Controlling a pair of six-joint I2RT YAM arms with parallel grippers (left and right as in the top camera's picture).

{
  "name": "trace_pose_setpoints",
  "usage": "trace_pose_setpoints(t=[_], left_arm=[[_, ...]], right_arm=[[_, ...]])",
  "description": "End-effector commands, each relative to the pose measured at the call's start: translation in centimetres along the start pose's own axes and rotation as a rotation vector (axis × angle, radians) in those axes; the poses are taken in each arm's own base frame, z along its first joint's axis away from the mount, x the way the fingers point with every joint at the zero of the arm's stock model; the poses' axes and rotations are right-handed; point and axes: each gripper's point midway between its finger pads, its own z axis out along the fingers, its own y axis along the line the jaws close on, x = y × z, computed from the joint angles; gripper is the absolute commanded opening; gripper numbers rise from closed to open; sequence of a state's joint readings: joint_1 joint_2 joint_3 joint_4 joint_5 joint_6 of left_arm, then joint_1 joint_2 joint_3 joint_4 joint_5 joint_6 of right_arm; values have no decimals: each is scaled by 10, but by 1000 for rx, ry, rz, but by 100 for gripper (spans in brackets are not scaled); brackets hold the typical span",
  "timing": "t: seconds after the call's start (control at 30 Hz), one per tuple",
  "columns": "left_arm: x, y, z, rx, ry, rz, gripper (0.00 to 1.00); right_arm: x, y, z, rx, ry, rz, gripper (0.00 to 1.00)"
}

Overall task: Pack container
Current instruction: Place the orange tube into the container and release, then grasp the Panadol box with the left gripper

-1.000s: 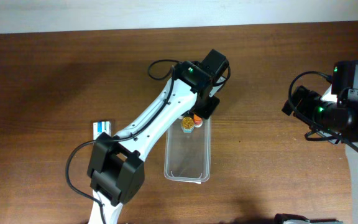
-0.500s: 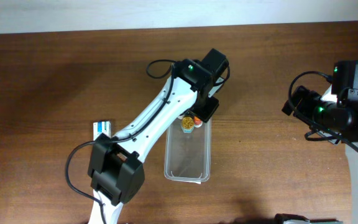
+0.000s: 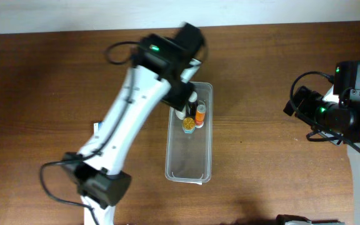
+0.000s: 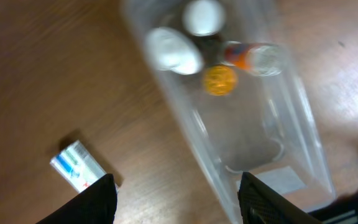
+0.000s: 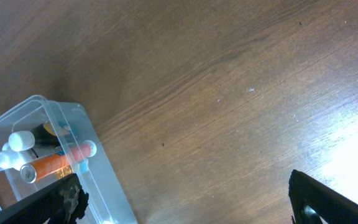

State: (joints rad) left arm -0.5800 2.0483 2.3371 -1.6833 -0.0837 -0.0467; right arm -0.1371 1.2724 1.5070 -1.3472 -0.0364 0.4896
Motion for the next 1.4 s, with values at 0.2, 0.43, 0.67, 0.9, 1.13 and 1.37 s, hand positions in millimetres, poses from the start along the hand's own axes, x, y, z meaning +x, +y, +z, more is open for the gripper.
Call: trace_pose_setpoints(t=[0.2,0.43,0.67,0.9,1.13,1.37], left_arm=[[62,99,7,-35,120,-414,63],[105,129,80,-47,281,-521,75],[153,144,153,-4,357,-608,84],[170,165,171,-6,344,-619,84],[182,160,201,-16,324,-613,86],[179,163,207,-15,294,-624,81]], right_arm=[[-2,0,-3,-7,-10,4,98],[-2,0,-3,-7,-10,4,98],[-2,0,-3,-7,-10,4,98],[-2,0,-3,-7,-10,4,98],[-2,0,-3,-7,-10,4,98],[-2,0,-3,-7,-10,4,98]])
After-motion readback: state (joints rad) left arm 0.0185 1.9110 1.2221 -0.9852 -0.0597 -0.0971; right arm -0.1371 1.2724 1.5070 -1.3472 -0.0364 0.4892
